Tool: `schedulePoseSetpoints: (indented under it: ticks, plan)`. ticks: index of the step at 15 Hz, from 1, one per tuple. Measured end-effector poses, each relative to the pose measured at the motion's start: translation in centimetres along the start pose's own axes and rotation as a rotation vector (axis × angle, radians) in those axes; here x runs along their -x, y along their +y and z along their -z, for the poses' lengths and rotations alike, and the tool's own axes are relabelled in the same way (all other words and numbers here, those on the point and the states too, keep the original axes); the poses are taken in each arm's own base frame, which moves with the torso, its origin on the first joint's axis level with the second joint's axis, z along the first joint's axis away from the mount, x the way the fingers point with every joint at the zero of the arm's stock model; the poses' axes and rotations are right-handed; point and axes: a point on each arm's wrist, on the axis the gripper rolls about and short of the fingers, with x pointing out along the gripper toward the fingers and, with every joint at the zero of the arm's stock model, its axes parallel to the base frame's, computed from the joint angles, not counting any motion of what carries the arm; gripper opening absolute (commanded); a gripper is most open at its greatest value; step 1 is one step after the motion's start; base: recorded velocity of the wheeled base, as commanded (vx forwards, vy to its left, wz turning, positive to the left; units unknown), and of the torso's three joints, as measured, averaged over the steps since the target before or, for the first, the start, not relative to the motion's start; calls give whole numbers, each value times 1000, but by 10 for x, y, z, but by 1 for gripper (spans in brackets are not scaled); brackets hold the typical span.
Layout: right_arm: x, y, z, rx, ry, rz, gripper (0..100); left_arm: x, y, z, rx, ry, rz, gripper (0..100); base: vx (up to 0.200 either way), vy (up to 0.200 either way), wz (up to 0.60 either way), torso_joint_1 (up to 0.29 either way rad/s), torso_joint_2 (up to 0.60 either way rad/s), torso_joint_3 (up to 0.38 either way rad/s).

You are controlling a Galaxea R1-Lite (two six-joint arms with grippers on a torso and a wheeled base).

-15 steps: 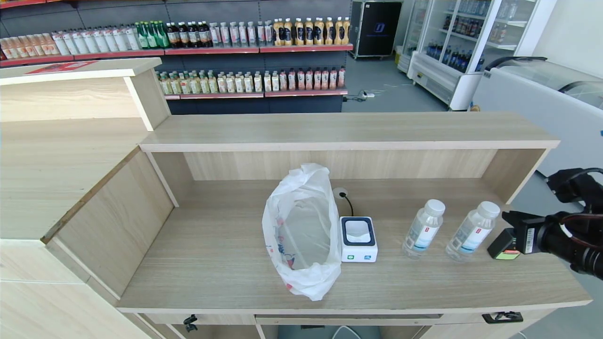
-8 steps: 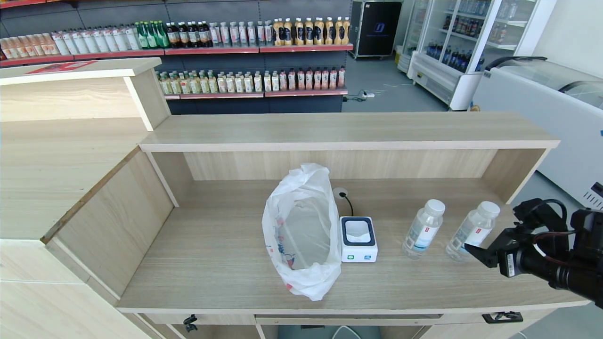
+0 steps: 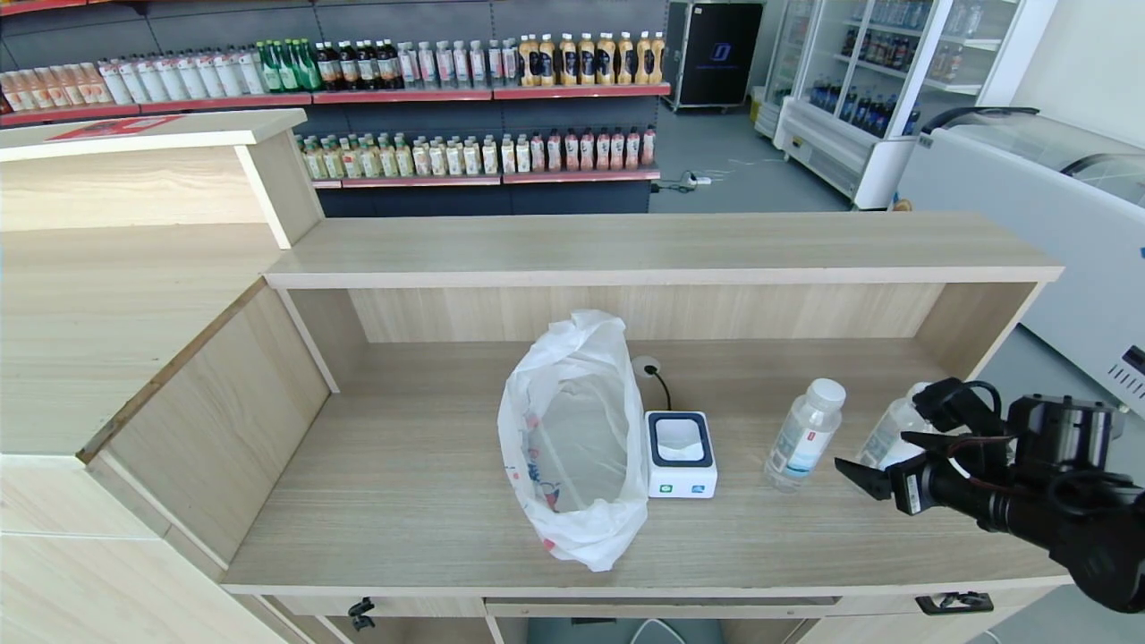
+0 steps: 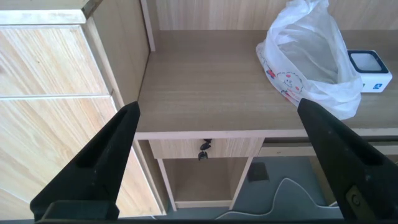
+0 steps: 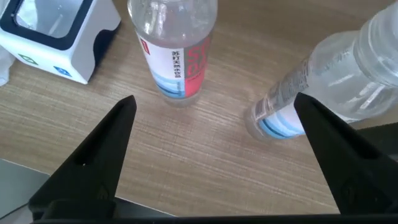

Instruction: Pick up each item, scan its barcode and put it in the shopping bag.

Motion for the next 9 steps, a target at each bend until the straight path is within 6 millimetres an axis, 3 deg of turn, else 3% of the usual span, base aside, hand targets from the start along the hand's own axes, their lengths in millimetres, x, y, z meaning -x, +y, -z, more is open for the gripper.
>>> schedulePoseSetpoints:
  ticks: [9]
  plan:
    - [-40,21,-1,56,-72,-70,100,0,0,0,0,0,0,100,0,0,0,0,0,0]
